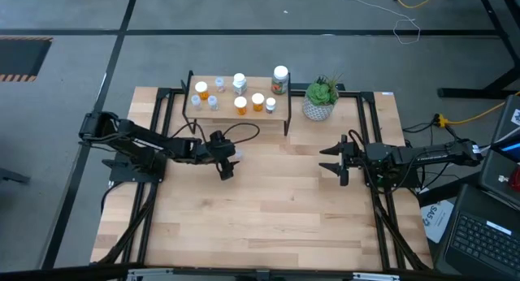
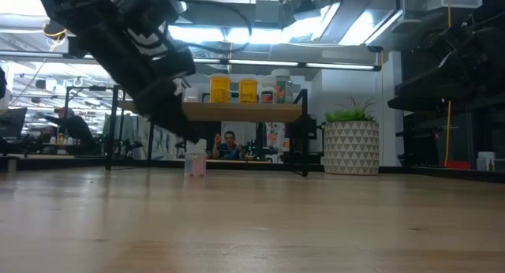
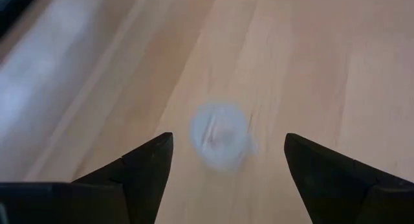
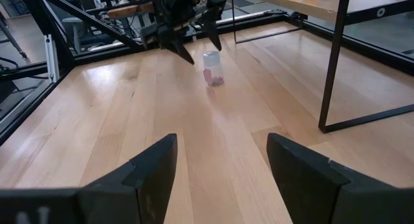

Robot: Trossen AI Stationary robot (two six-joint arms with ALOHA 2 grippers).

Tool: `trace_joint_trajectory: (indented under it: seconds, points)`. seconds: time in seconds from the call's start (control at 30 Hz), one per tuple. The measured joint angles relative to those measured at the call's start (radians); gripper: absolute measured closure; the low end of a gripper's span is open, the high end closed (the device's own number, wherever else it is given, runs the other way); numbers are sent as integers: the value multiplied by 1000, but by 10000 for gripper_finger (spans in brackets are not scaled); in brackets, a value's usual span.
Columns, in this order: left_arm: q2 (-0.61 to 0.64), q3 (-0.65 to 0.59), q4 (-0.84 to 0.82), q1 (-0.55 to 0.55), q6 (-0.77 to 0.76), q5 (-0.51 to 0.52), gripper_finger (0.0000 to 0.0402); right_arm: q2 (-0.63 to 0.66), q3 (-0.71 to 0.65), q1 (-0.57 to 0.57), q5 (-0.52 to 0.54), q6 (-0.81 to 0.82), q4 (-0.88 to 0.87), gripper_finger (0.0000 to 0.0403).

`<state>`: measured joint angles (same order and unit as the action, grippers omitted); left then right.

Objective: Pick and place medicine bottles onto shelf by color
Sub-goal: Put the transparent pill bottle on the shelf

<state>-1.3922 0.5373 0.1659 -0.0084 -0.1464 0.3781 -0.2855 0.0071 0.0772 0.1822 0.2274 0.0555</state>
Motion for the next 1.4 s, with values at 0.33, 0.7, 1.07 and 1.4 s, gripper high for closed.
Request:
trace_joint_trajectory:
  seconds: [0.33,0.7,1.07,1.4]
  points:
    - [-35,1,28,38,1,-4,109,0,0,0,0,0,0,162]
    - [-95,2,113,41,1,-32,121,0,0,0,0,0,0,162]
    - [-95,3,122,38,-20,-32,216,0,0,0,0,0,0,162]
    - [-25,48,81,31,-64,-57,283,0,0,0,0,0,0,162]
